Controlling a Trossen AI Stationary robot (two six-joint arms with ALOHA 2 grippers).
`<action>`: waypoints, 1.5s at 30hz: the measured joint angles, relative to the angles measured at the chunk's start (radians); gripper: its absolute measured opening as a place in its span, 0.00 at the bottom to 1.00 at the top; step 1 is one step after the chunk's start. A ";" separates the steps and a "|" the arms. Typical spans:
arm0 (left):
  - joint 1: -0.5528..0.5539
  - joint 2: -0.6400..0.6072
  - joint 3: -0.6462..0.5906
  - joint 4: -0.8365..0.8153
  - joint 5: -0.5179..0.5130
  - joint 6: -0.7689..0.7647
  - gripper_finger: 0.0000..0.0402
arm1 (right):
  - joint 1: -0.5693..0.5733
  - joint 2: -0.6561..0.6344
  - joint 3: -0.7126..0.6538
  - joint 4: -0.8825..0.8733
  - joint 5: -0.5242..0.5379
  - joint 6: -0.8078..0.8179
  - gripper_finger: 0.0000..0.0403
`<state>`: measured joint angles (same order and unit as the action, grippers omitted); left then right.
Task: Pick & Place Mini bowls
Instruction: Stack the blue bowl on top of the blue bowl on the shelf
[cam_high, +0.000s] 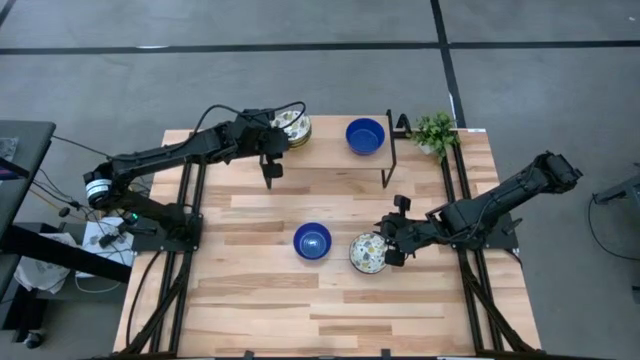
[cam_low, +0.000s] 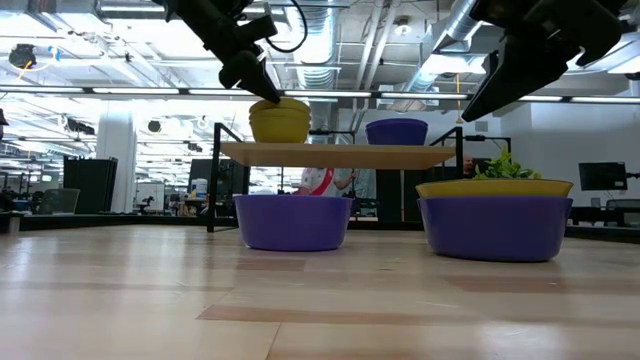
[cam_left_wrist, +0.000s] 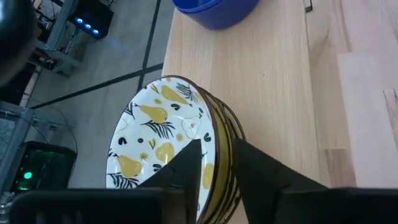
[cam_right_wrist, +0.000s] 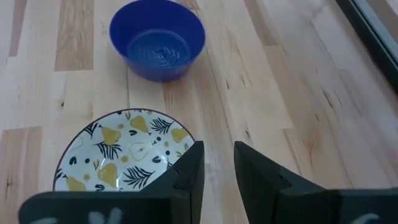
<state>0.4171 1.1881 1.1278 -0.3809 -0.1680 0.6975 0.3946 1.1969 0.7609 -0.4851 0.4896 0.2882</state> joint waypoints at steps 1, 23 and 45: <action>0.000 0.000 0.000 0.000 0.000 0.000 0.24 | 0.000 0.000 0.000 0.000 0.000 0.000 0.20; 0.000 -0.007 0.000 0.004 -0.003 0.000 0.29 | 0.000 0.000 0.000 0.000 0.000 0.000 0.20; -0.078 -0.133 0.000 -0.061 0.014 -0.194 0.36 | 0.000 0.000 0.000 0.003 -0.017 0.001 0.20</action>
<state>0.3390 1.0548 1.1282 -0.4416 -0.1536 0.5033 0.3946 1.1969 0.7609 -0.4820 0.4722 0.2893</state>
